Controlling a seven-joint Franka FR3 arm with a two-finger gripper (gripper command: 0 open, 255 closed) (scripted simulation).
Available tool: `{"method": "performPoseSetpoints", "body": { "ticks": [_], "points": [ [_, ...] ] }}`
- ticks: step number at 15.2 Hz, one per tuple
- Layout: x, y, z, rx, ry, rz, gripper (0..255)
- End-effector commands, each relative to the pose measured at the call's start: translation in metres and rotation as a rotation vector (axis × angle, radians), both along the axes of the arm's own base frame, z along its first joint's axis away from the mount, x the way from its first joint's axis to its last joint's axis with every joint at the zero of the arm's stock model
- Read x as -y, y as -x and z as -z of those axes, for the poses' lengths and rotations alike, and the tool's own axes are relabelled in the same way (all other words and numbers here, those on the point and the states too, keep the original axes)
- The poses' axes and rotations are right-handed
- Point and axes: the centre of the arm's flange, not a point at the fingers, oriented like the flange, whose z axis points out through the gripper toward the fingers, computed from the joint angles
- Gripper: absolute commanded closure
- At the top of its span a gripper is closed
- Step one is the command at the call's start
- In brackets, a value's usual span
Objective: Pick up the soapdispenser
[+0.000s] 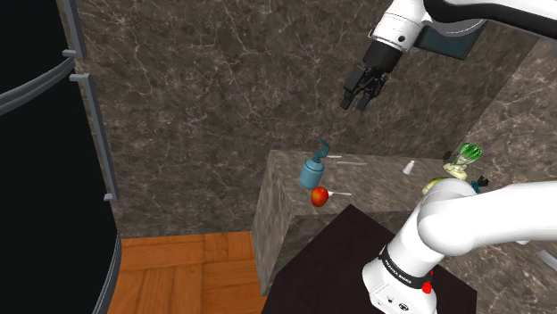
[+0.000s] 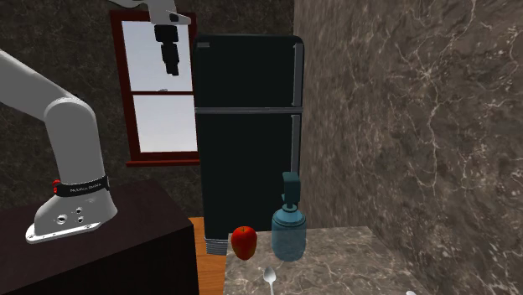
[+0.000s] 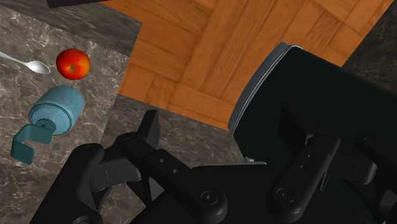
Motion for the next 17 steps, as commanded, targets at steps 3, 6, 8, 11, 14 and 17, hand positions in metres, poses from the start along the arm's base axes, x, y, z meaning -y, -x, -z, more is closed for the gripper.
{"method": "performPoseSetpoints", "body": {
  "ticks": [3,6,8,11,14,17],
  "points": [
    [0.016,-0.013,0.015,-0.001,0.005,0.015,0],
    [0.041,-0.031,0.038,-0.003,0.013,0.037,0],
    [0.058,-0.043,0.054,-0.004,0.018,0.051,0],
    [0.083,-0.06,0.076,-0.006,0.025,0.073,0],
    [0.11,-0.077,0.099,-0.008,0.033,0.095,0],
    [0.137,-0.093,0.122,-0.01,0.04,0.117,0]
  ]
}}
